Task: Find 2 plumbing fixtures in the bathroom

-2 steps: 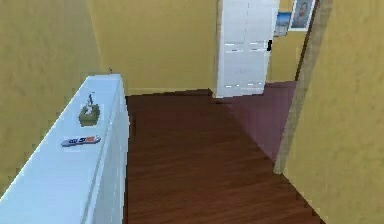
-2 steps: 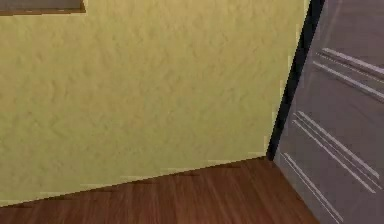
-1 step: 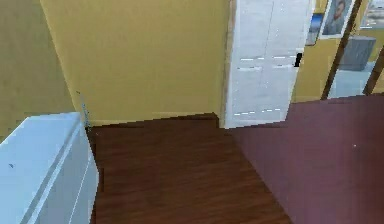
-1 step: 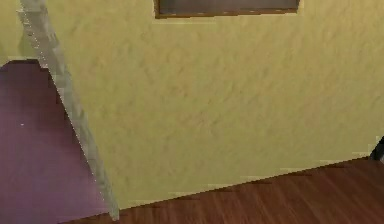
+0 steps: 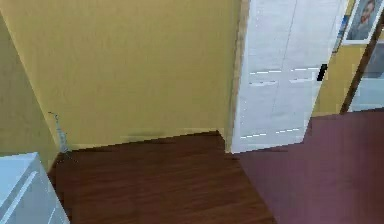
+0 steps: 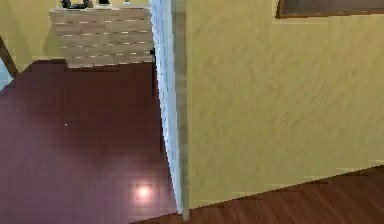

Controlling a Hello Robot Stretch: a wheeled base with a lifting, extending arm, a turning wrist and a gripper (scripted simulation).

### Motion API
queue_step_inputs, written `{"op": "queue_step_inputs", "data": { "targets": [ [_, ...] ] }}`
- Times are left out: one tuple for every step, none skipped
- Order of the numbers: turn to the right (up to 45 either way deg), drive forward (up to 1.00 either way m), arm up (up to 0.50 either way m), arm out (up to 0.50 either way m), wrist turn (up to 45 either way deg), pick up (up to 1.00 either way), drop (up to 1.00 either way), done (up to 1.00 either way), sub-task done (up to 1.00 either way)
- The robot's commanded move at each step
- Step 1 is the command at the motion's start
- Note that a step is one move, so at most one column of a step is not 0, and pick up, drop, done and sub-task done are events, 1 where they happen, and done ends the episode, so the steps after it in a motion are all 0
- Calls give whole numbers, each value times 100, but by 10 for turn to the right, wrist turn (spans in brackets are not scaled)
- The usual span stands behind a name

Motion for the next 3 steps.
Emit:
{"op": "queue_step_inputs", "data": {
  "targets": [
    [450,0,0,0,0,0,0,0,0],
    [60,0,0,0,0,0,0,0,0],
    [0,100,0,0,0,0,0,0,0]
  ]
}}
